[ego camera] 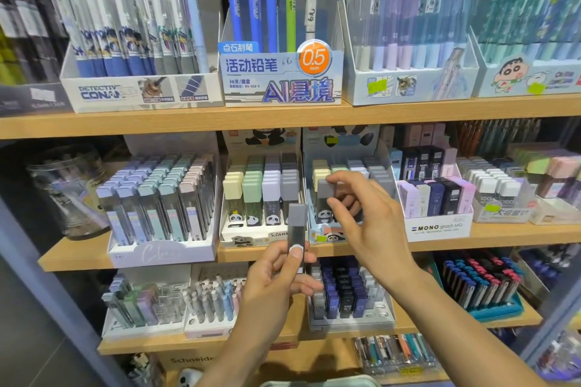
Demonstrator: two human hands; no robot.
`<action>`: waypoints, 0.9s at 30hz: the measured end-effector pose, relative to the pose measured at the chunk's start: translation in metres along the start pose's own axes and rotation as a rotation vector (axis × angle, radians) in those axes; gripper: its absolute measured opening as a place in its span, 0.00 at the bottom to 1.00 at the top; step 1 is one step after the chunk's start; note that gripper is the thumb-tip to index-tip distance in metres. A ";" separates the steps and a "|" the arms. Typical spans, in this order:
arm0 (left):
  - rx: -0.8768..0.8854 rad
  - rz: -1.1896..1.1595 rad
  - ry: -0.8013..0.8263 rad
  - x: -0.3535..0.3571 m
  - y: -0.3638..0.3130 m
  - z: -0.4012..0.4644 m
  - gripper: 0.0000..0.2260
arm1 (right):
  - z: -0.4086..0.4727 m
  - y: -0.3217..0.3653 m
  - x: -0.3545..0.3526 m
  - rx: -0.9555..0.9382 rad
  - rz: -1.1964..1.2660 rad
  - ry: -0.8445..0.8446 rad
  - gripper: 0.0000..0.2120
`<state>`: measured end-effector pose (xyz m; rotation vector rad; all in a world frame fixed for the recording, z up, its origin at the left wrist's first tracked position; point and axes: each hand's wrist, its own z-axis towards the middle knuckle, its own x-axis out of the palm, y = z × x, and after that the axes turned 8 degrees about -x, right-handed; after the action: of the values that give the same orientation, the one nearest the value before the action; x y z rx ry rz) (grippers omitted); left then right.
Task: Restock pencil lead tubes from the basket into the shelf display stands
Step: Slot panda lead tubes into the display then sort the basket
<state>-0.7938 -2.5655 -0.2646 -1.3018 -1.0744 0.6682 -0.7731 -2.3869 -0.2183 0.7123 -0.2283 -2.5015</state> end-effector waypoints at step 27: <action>0.037 0.118 0.104 0.011 0.006 0.001 0.15 | -0.036 0.033 -0.009 0.501 0.598 0.005 0.14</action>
<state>-0.7898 -2.5543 -0.2674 -1.3611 -0.9024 0.6978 -0.7326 -2.4110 -0.2348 0.7060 -0.9401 -1.8747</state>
